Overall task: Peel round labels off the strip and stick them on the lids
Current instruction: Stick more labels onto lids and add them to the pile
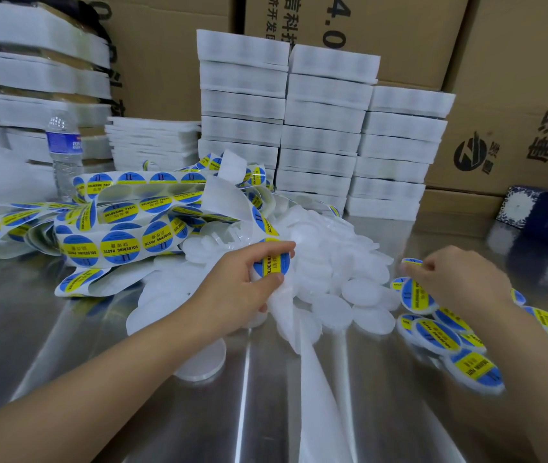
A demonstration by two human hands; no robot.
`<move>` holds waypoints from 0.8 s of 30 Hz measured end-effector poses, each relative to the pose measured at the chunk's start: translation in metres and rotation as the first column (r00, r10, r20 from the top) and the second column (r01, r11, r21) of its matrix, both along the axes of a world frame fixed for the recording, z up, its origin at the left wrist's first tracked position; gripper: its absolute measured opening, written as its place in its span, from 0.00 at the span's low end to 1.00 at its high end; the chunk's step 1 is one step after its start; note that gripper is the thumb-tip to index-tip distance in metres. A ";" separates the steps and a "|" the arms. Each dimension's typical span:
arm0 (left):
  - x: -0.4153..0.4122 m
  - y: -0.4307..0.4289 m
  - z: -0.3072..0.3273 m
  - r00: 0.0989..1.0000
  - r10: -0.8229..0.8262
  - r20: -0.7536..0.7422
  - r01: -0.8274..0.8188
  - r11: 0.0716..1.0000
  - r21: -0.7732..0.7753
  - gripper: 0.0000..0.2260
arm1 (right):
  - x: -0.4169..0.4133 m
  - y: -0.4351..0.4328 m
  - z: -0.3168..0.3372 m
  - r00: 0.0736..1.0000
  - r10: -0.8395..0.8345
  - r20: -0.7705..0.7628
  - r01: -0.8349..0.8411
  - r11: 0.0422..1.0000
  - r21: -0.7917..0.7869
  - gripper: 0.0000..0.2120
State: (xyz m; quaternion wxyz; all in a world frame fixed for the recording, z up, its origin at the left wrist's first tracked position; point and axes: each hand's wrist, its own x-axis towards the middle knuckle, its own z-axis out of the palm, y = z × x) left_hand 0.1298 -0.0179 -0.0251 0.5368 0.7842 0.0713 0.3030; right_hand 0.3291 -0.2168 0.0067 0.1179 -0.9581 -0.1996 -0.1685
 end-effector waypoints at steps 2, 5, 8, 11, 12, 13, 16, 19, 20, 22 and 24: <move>0.000 0.001 0.000 1.000 -0.008 0.019 0.007 1.000 0.019 0.27 | 0.002 -0.004 0.000 0.996 -0.063 -0.061 0.058 0.994 -0.092 0.18; -0.001 0.001 0.002 1.000 -0.030 0.004 0.030 0.999 0.036 0.34 | -0.001 -0.009 0.005 0.982 -0.166 -0.086 0.149 0.972 -0.181 0.16; -0.002 -0.001 0.001 0.997 -0.071 -0.016 0.071 0.997 -0.001 0.37 | -0.007 -0.013 0.009 0.976 -0.217 -0.001 0.209 0.938 -0.275 0.18; -0.001 -0.001 -0.001 0.997 -0.066 -0.048 0.067 0.998 0.011 0.36 | -0.017 -0.007 0.006 0.986 -0.104 0.130 0.140 0.939 -0.315 0.21; -0.001 -0.001 -0.001 0.996 -0.063 -0.056 0.064 0.998 0.012 0.36 | -0.023 -0.002 0.006 0.985 -0.026 0.168 0.071 0.960 -0.269 0.20; -0.001 -0.001 -0.001 0.996 -0.060 -0.062 0.061 0.998 0.013 0.35 | -0.031 0.004 0.005 0.976 0.064 0.206 -0.021 0.979 -0.204 0.19; -0.001 -0.002 -0.002 0.996 -0.041 -0.079 0.044 0.998 0.039 0.32 | -0.059 0.026 -0.002 0.890 0.345 0.297 -0.358 0.934 -0.012 0.17; -0.003 -0.004 -0.003 0.995 -0.004 -0.100 0.017 0.992 0.127 0.29 | -0.086 0.042 -0.014 0.782 0.504 0.366 -0.577 0.808 0.121 0.15; -0.003 -0.004 -0.003 0.995 0.002 -0.102 0.014 0.988 0.156 0.29 | -0.092 0.045 -0.018 0.756 0.535 0.377 -0.617 0.774 0.139 0.15; -0.003 -0.005 -0.004 0.996 0.002 -0.094 0.015 0.983 0.182 0.28 | -0.099 0.048 -0.023 0.714 0.585 0.385 -0.674 0.723 0.151 0.15; -0.003 -0.005 -0.005 0.996 0.005 -0.086 0.013 0.978 0.206 0.28 | -0.103 0.051 -0.027 0.691 0.605 0.397 -0.701 0.694 0.163 0.14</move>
